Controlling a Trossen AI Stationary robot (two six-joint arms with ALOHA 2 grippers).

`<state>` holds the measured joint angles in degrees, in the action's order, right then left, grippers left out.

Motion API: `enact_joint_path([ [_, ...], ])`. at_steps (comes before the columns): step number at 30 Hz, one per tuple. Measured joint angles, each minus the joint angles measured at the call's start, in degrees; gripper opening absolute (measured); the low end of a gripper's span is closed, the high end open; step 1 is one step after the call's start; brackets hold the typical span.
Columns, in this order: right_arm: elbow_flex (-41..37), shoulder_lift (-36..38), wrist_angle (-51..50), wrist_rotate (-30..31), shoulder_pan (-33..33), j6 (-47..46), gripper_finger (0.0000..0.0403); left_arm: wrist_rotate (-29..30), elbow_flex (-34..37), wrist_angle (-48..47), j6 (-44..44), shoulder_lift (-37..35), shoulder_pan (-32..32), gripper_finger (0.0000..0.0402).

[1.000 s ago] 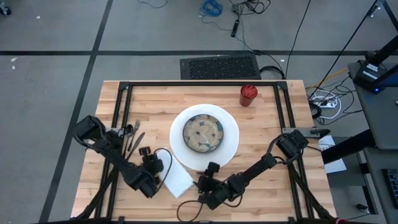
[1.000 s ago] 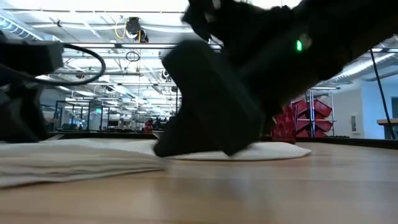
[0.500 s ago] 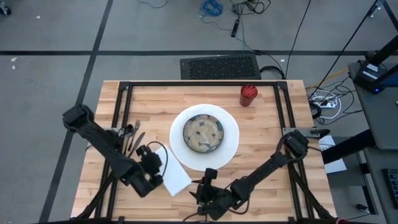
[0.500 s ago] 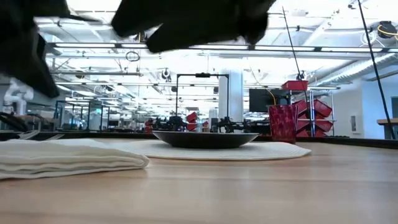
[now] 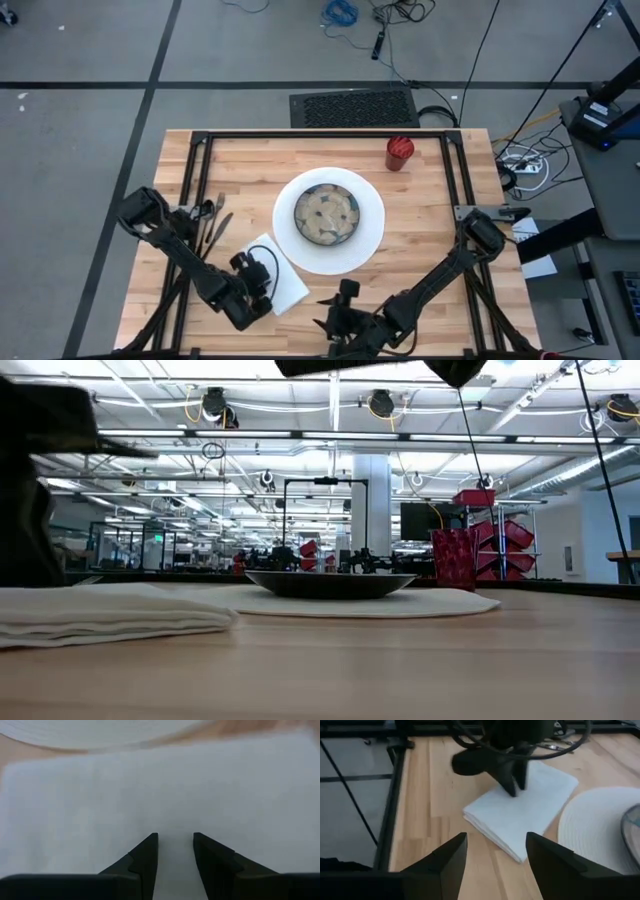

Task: Set table place
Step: Put the white table napkin to the left of the white table mat

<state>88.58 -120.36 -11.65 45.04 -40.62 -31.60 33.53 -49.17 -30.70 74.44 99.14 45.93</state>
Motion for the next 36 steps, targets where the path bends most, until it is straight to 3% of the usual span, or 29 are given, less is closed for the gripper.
enact_joint_path([
  [9, 0.0, 0.0, -1.5, -0.2, 0.5, -2.2, 0.0192, -4.4, 0.0, -22.3, -18.7, -0.4, -1.9, 0.0112],
  [16, 0.0, 0.0, -1.5, -0.3, 0.7, -2.3, 0.0192, -5.6, 5.0, -26.7, -29.7, -2.8, -9.7, 0.0111],
  [23, 0.0, -0.1, -1.0, -0.4, 0.6, -2.3, 0.0192, -5.6, 3.9, -32.7, -30.9, -15.7, -13.6, 0.0111],
  [29, 0.0, -0.1, -0.1, -0.3, 0.6, -2.3, 0.0192, -4.9, 4.4, -25.1, -25.4, -28.2, -14.0, 0.0111],
  [36, 0.0, -0.1, -0.1, -0.3, 0.6, -2.5, 0.0192, -6.9, 9.4, -9.9, -25.1, -25.8, -14.6, 0.0111],
])
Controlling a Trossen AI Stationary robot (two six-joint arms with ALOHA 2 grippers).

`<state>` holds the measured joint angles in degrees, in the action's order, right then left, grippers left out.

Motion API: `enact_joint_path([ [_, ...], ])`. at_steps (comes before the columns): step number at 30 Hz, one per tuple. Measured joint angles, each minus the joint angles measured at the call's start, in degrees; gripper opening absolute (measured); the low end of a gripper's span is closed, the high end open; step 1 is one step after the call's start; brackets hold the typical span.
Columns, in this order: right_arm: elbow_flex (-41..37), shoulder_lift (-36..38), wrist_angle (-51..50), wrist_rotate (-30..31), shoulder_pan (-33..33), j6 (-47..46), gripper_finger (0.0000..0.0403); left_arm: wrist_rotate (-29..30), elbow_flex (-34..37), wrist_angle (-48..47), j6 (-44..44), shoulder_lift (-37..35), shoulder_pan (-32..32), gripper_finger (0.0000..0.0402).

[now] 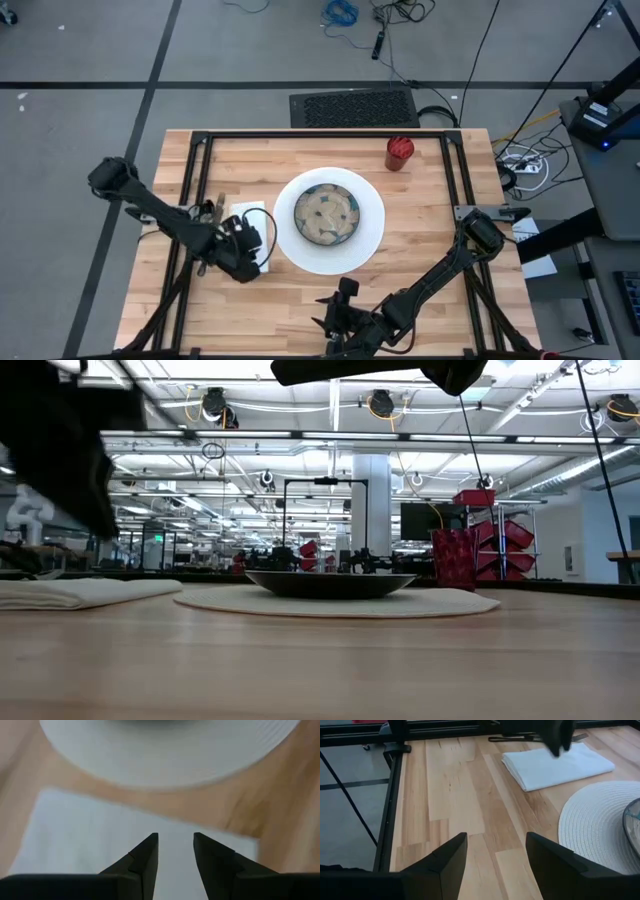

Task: Set table place
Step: Put the white table napkin to the left of the white table mat

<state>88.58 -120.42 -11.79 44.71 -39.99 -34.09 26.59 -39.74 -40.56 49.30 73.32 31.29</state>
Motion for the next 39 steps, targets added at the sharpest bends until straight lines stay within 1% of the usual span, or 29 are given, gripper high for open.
enact_joint_path([
  [4, 0.0, 0.0, -0.1, 0.0, -0.1, -0.4, 0.0192, -3.1, 3.2, 0.5, 4.9, 4.1, -1.2, 0.0111],
  [9, 0.0, 0.0, -0.1, 0.1, 0.0, 0.1, 0.0192, -4.4, 5.8, 0.9, 8.4, 5.3, -4.0, 0.0111],
  [15, 0.0, 0.0, -0.1, 0.1, 0.3, 0.2, 0.0192, -4.9, 7.7, 1.0, 8.2, 5.2, -7.1, 0.0111],
  [24, 0.0, 0.0, -0.1, 0.1, 0.2, 0.2, 0.0192, -5.0, 7.7, -1.1, 3.1, 5.1, -10.5, 0.0112],
  [28, 0.0, -0.1, -0.1, 0.1, 0.3, 0.2, 0.0192, -5.8, 6.4, -3.1, 1.9, 5.2, -10.9, 0.0112],
  [30, 0.0, -0.1, -0.1, 0.1, 0.3, 0.2, 0.0192, -6.4, 4.7, -5.1, 0.8, 5.3, -11.2, 0.0112],
  [34, 0.0, -0.1, -0.1, 0.0, 0.3, 0.2, 0.0192, -5.4, 1.5, -12.5, 1.6, 3.5, -12.4, 0.0112],
  [37, 0.0, -0.1, 0.0, 0.0, 0.1, -0.2, 0.0192, -4.2, 1.1, -17.8, 5.8, 0.3, -13.7, 0.0112],
  [39, 0.0, -0.1, -0.1, 0.0, -0.2, -0.3, 0.0192, -3.8, 1.5, -21.1, 10.3, -2.3, -14.5, 0.0112],
])
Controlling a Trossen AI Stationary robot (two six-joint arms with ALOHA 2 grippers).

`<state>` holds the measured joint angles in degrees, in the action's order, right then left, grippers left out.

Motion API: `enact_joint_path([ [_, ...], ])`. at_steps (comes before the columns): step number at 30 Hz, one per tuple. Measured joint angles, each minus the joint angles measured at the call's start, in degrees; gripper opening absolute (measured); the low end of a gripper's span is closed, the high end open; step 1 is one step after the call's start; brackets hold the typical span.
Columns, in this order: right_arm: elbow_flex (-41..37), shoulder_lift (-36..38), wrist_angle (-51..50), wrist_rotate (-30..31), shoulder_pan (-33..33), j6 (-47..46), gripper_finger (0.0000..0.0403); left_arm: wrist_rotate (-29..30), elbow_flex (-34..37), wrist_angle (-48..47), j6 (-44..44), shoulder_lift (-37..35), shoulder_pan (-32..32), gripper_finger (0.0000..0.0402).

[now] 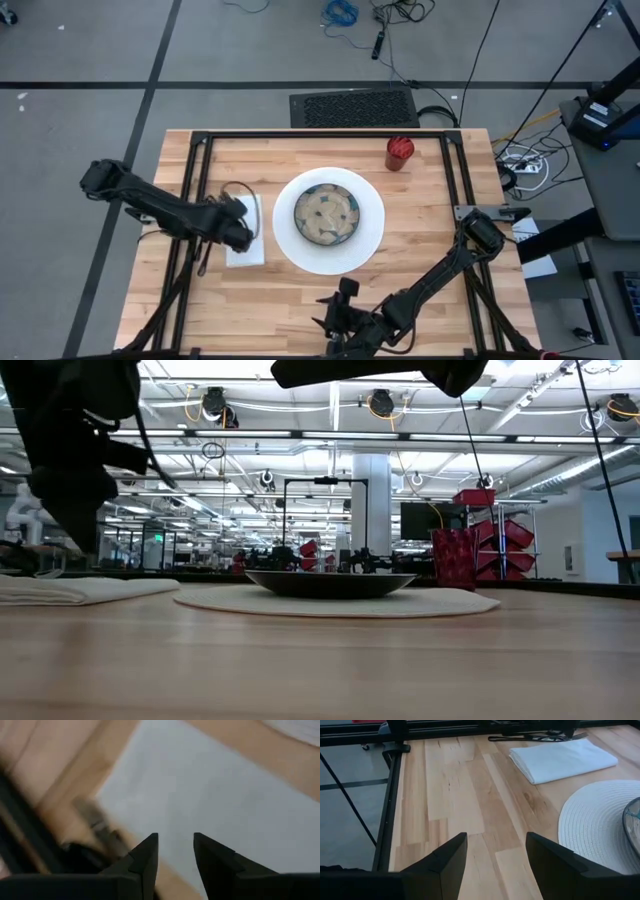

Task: Set table place
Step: Put the white table napkin to the left of the white table mat, then put the black spoon in the middle right of the table

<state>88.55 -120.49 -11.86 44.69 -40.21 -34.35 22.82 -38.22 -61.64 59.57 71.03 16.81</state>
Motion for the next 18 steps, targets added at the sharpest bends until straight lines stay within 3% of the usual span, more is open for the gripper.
enact_joint_path([
  [5, 0.0, 0.0, 0.0, 0.0, -0.8, -0.2, 0.0192, -1.9, 3.5, -5.3, 9.0, -4.2, -1.6, 0.0111],
  [9, 0.0, 0.0, 0.0, 0.2, -0.8, -0.1, 0.0192, -4.9, 4.2, -4.7, 7.3, -4.1, -2.7, 0.0092],
  [15, 0.0, 0.0, 0.2, 0.3, -0.4, 0.8, 0.0192, -8.1, 4.2, -7.1, 1.9, -3.1, -8.7, 0.0012],
  [18, 0.0, 0.0, 0.2, 0.3, 0.2, 1.2, 0.0192, -11.7, 4.2, -7.0, -2.9, -3.1, -13.0, 0.0004],
])
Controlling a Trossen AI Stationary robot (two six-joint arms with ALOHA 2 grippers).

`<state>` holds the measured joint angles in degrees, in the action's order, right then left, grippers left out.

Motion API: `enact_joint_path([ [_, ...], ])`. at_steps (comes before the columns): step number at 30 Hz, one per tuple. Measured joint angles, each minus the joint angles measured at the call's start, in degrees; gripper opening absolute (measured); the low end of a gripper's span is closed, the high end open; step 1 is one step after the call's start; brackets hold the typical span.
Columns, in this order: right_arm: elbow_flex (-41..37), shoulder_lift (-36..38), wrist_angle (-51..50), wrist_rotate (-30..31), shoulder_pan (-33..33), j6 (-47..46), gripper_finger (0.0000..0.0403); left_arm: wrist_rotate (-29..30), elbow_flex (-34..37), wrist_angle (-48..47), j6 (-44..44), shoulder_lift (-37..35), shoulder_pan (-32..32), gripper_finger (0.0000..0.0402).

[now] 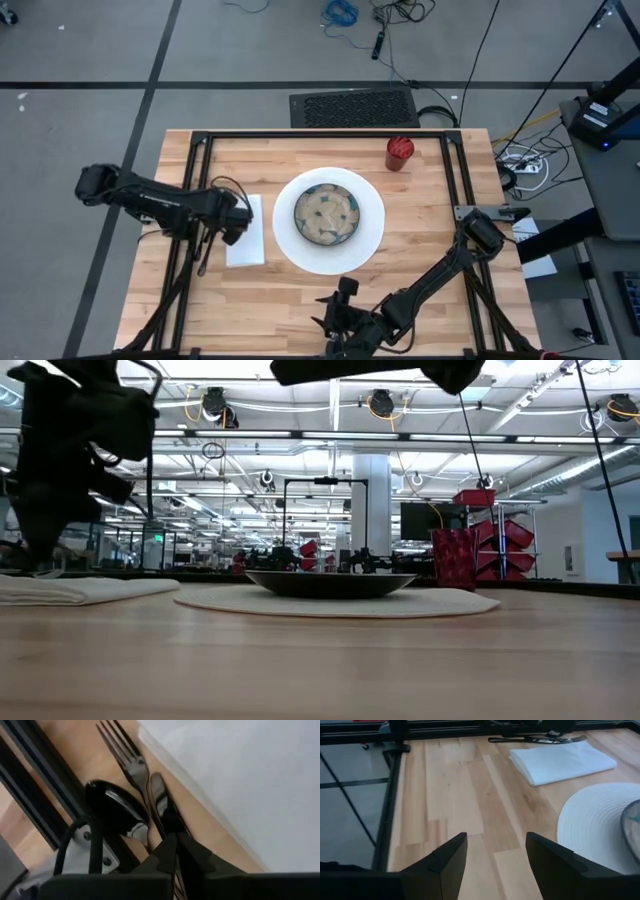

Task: Set table place
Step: Put the black spoon in the middle right of the table

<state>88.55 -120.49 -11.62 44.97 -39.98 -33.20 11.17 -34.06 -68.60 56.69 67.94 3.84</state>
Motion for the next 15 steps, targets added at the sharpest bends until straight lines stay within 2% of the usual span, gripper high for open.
enact_joint_path([
  [3, 0.0, 0.0, 0.2, 0.0, 0.6, 0.3, 0.0192, -1.2, 0.0, 0.1, -2.8, 0.6, -4.5, 0.0001],
  [7, 0.0, 0.0, 0.3, 0.0, 0.7, 0.7, 0.0192, 1.2, 0.0, 0.4, -4.2, 1.2, -9.6, 0.0000],
  [11, 0.0, 0.0, 0.3, 0.0, 0.7, 0.9, 0.0192, -0.9, -0.5, 1.6, -11.0, 1.4, -15.0, 0.0000],
  [15, 0.0, 0.0, 0.2, 0.0, 0.7, 1.1, 0.0192, -2.0, -4.0, 1.6, -17.2, 2.4, -19.7, 0.0003],
])
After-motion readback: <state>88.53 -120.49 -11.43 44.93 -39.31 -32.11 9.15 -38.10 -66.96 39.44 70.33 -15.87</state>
